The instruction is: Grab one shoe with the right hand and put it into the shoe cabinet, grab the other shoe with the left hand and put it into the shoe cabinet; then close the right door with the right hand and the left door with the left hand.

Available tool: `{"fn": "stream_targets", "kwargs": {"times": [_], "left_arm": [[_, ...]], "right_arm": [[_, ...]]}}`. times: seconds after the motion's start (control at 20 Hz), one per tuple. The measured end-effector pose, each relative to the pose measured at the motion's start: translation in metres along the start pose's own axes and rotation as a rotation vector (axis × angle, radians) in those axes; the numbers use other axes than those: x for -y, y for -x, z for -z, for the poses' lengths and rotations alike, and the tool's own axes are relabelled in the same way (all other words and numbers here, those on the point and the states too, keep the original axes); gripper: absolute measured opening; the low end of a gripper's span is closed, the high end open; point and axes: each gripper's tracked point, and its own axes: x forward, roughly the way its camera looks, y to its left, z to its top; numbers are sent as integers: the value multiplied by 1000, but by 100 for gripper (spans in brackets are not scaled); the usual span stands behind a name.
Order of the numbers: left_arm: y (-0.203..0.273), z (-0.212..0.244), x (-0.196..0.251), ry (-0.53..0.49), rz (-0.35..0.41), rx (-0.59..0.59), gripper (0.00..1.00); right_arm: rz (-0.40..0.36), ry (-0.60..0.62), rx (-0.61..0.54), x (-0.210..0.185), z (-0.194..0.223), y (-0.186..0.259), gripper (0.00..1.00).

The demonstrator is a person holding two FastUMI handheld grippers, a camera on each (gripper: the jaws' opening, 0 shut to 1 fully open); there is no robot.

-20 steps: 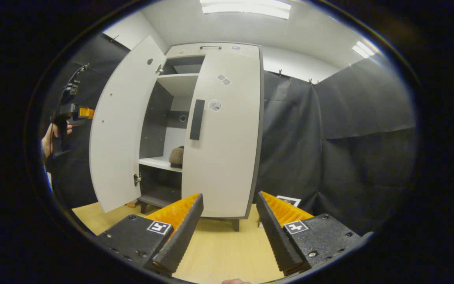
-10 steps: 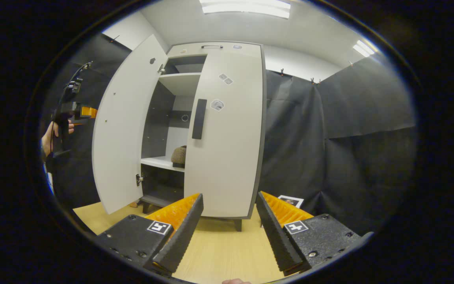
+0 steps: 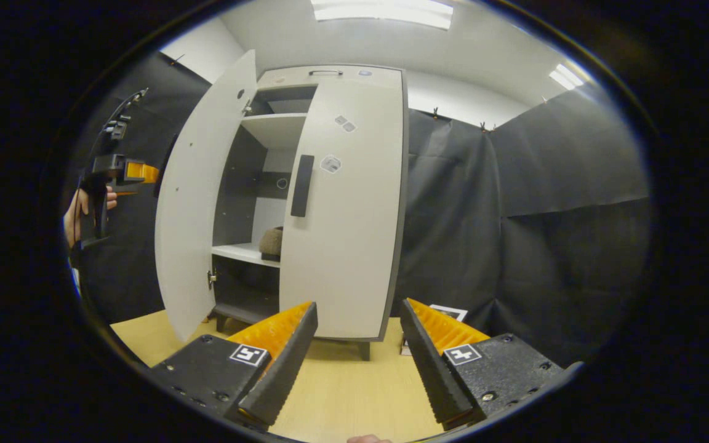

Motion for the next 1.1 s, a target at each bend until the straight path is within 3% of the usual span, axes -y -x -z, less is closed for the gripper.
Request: {"fn": "stream_targets", "kwargs": {"times": [0.25,0.6,0.8,1.1], "left_arm": [[-10,10,37,52,69,-19,93],[-41,33,82,39,140,-48,94],[-43,56,91,-10,142,-70,95],[-13,49,94,-34,118,-36,95]], "right_arm": [[37,0,-16,19,5,1,90],[81,-20,-21,37,6,5,90],[106,-29,-27,49,10,7,90],[121,-53,-52,56,22,7,90]]}}
